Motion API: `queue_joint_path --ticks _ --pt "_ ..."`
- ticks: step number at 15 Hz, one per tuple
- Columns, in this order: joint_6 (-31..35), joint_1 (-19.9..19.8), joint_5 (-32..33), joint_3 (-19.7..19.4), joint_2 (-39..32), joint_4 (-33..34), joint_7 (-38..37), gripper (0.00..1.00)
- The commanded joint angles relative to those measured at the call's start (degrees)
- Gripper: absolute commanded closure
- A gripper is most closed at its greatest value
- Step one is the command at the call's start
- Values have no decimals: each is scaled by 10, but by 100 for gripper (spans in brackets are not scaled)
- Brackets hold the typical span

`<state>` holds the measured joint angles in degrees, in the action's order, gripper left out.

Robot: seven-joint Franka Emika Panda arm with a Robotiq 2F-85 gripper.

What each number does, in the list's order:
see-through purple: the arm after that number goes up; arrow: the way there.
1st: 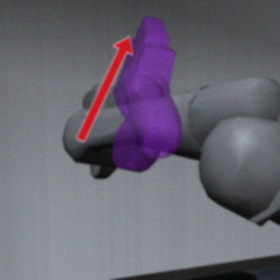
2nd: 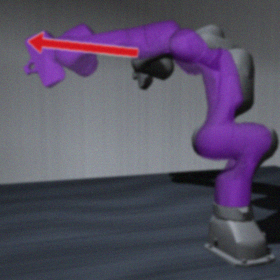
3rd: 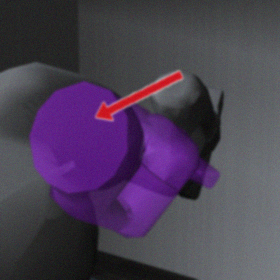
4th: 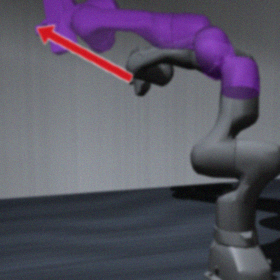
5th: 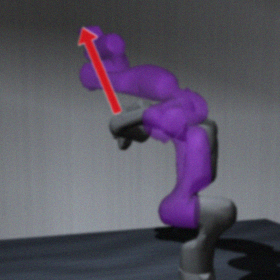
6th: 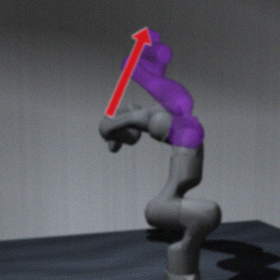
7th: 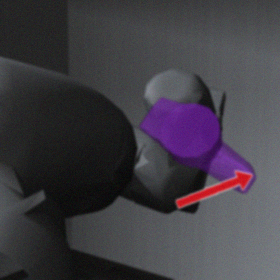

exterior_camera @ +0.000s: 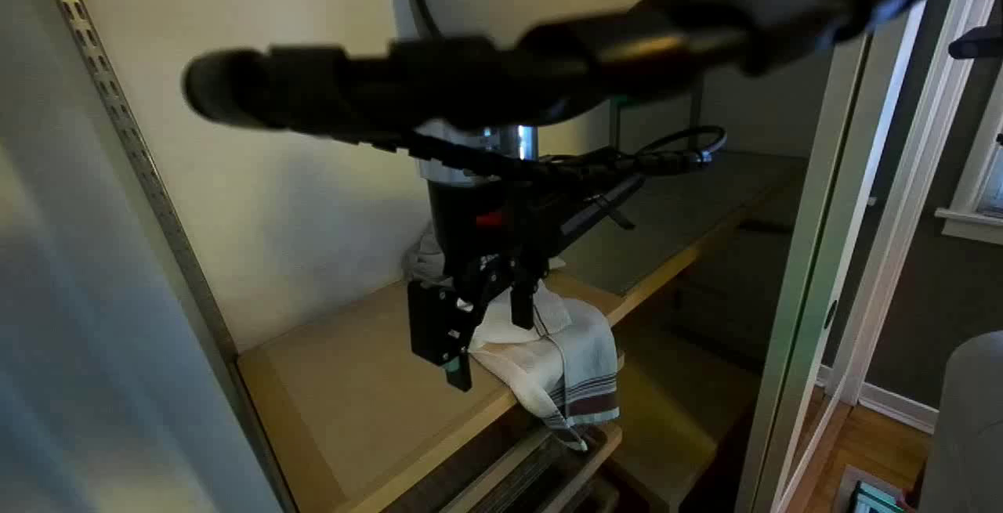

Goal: Move the white towel backwards

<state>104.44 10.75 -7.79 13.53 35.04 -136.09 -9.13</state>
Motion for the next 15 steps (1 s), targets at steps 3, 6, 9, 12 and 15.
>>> queue_joint_path --ticks 3,6,9,12,15 --pt "-2 1 1 -1 -1 2 -1 0" --pt "-2 1 1 -1 -1 2 -1 0" --pt "27 -13 5 -5 -8 3 -14 0" --pt "87 -47 18 -23 -12 -12 -30 0" --pt "152 -85 33 -48 -33 -19 -38 0"
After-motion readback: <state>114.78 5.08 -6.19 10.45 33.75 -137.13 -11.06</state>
